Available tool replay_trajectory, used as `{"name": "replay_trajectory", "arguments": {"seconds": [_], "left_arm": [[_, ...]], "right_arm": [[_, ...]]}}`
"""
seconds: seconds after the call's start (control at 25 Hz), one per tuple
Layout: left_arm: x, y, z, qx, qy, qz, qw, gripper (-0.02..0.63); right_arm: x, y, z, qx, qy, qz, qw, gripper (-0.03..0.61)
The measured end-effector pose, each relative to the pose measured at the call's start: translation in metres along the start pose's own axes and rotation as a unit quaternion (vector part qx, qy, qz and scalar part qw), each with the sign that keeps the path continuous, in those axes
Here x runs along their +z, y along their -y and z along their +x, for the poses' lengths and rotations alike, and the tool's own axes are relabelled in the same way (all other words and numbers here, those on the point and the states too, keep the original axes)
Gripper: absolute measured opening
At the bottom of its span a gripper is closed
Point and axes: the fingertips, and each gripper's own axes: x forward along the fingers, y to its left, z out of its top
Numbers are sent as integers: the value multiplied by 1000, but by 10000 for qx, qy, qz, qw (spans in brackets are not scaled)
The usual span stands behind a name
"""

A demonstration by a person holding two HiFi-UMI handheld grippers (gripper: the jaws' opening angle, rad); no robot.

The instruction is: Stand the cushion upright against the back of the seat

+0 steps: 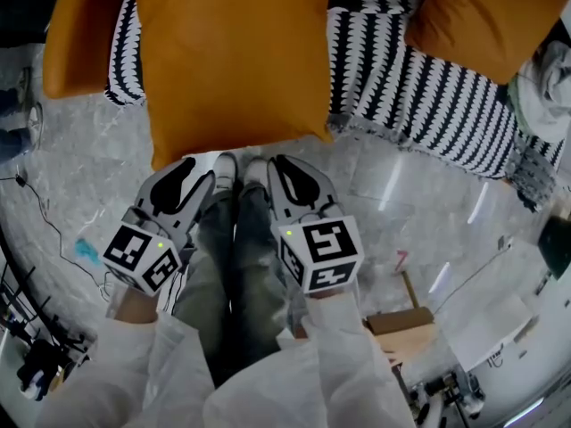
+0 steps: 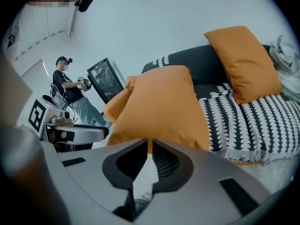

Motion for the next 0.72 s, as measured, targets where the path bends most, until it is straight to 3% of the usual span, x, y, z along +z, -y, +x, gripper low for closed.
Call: {"name": "replay_trajectory", "arguments": {"seconds": [0.2, 0.32, 0.72], "left_arm": [[-3, -3, 3, 181, -12, 58, 9998, 169], [-5, -4, 5, 183, -56, 52, 9998, 178], [-12, -22, 0, 665, -116, 461, 9967, 229]], "right_arm": [[-5, 10, 2, 6, -111, -218, 9997, 22], [-7, 17, 4, -66, -192, -361, 9991, 82], [-4, 48, 6, -484, -153, -590, 9970, 153]]}}
